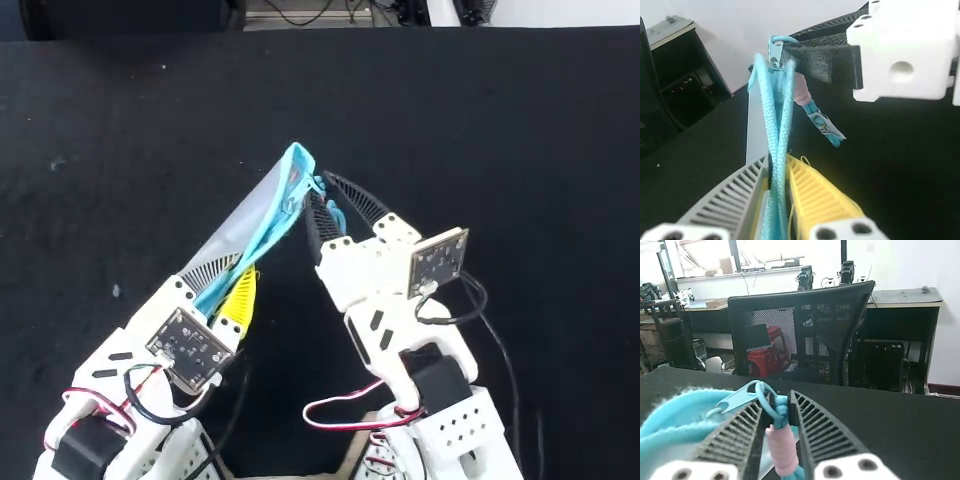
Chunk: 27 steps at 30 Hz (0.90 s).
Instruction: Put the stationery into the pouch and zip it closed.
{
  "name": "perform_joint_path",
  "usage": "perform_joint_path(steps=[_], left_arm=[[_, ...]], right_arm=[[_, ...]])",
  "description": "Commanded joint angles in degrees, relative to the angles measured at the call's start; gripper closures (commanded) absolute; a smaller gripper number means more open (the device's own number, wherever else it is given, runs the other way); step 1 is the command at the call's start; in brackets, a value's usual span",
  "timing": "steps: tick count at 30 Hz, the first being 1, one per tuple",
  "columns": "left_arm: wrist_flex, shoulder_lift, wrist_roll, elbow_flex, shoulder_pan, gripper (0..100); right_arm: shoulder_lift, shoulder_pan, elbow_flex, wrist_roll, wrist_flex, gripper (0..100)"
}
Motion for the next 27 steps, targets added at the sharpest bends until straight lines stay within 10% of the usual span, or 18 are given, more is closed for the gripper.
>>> perform_joint_path(steps=[1,27], left_arm=[[2.9,0.35,0.97,2.51,-0.13,97],[2.99,0.35,0.97,2.33,-0.13,97]], right_arm=[[-1.01,2.99,-0.75,-0.26,-1.76,98.8],[8.75,3.87,-4.26,-0.18,-1.67,98.8]])
